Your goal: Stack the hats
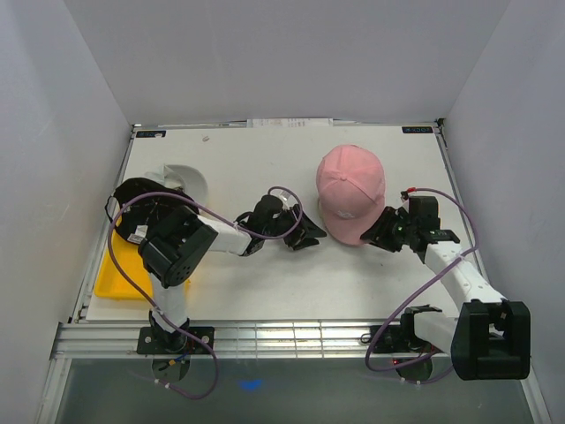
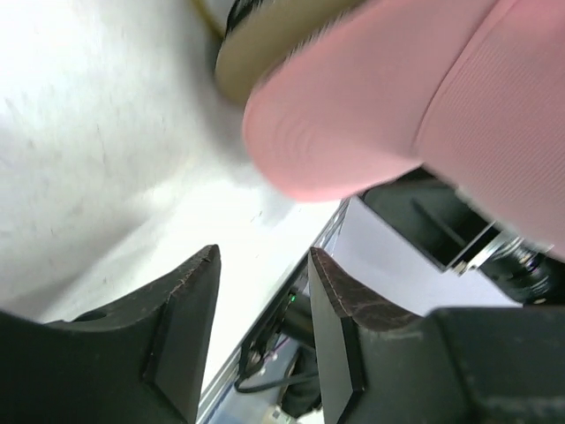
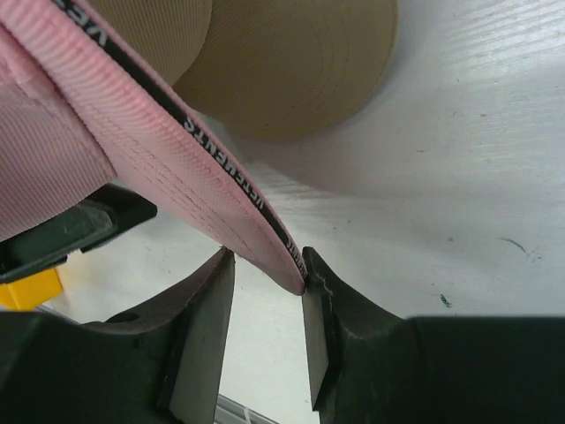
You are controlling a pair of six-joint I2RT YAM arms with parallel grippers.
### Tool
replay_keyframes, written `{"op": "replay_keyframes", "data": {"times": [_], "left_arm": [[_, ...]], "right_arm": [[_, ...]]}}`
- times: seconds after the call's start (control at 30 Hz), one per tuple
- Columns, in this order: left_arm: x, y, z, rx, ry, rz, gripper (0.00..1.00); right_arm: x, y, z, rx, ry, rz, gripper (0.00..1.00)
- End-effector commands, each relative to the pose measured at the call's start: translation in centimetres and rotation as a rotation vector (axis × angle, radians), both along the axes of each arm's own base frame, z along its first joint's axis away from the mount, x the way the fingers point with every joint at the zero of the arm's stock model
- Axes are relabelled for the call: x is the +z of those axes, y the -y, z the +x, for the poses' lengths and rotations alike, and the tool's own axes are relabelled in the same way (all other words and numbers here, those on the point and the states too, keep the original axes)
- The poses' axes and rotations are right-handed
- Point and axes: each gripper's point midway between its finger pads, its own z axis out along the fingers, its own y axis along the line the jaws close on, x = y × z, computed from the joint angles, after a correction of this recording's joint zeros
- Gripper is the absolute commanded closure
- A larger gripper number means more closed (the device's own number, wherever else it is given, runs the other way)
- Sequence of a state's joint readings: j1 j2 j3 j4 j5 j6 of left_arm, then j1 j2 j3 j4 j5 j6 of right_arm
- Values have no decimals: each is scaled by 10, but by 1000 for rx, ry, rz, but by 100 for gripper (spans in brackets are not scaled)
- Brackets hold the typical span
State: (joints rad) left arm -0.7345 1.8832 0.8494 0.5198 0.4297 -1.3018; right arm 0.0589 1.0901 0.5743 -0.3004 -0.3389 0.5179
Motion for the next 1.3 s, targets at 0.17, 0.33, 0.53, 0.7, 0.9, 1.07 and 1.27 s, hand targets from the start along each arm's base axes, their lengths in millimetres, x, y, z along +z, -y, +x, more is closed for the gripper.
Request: {"op": "replay_keyframes", "data": {"times": [0.17,0.33,0.53,0.7,0.9,1.07,1.27], "left_arm": [[34,-3,-17,-62,47,-5,43],[45,-7,-18,-60,67,-7,43],[62,-14,-20,-51,99,-12,43],[79,-21,-22,-44,131,-16,41],[107,-34,-26,-24,182,-17,40],[127,-53,-27,15,229,56,38],[155,-84,-25,97,290,153,36]], "right_arm": [[-4,19,19,-49,23,-97,52],[-8,22,21,-50,9,-106,46],[-10,23,20,-48,4,-102,39],[-10,22,22,-35,4,-98,36],[-14,19,26,-22,-9,-85,34],[-17,19,31,-14,-16,-84,33],[-19,15,37,3,-21,-73,33]]}}
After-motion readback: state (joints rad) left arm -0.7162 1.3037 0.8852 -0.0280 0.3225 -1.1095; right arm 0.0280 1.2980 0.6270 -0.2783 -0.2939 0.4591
